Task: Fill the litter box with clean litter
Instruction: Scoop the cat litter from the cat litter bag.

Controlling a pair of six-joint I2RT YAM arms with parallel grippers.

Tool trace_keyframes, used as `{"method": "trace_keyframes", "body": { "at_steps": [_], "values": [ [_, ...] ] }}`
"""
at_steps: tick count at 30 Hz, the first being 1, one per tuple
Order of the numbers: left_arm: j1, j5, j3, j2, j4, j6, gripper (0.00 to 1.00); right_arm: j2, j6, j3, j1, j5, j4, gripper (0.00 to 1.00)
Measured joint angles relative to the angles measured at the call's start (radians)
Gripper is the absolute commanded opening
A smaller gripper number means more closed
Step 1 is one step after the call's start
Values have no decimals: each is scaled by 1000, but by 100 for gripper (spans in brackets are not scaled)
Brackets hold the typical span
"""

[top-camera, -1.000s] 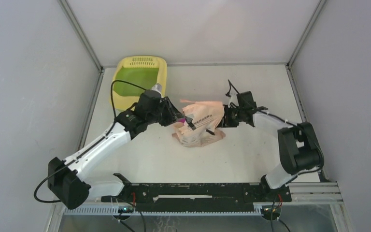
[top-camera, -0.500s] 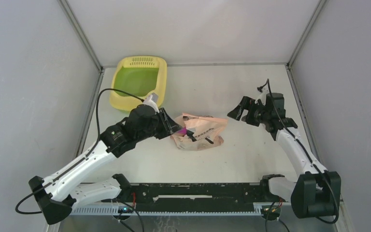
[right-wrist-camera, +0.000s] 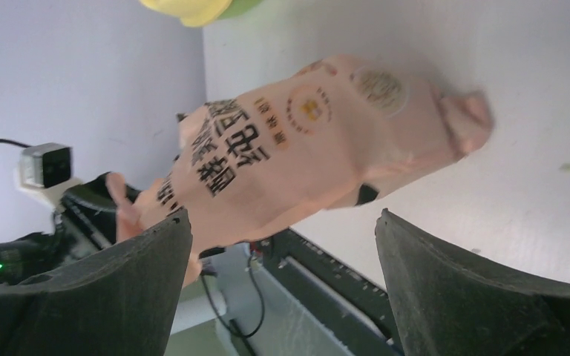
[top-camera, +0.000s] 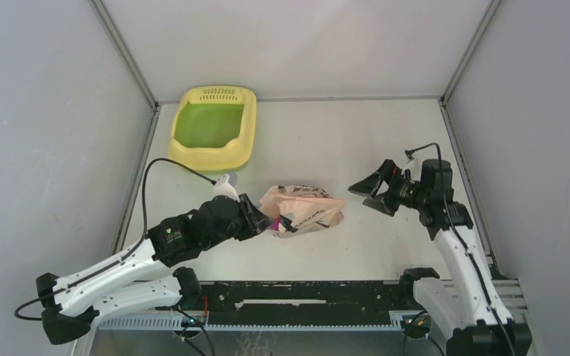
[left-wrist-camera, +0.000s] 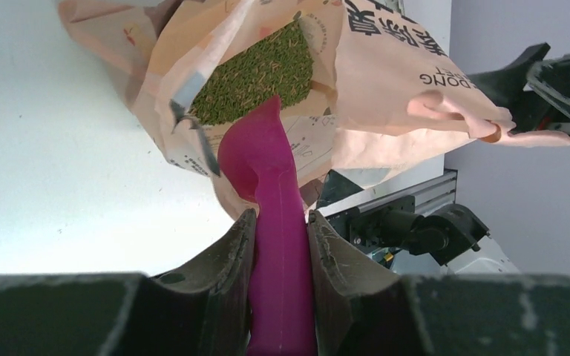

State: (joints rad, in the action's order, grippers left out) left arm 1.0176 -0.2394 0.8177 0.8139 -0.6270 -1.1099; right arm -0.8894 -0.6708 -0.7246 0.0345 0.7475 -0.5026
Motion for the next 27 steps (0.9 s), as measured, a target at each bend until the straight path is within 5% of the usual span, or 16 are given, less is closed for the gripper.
{"method": "trace_keyframes", "body": {
  "at_steps": [8, 27],
  "values": [
    [97, -107, -90, -95, -15, -87, 0, 166, -235, 42, 58, 17, -111, 99],
    [106, -249, -130, -275, -111, -122, 0, 65, -666, 132, 337, -115, 61, 99]
  ]
}}
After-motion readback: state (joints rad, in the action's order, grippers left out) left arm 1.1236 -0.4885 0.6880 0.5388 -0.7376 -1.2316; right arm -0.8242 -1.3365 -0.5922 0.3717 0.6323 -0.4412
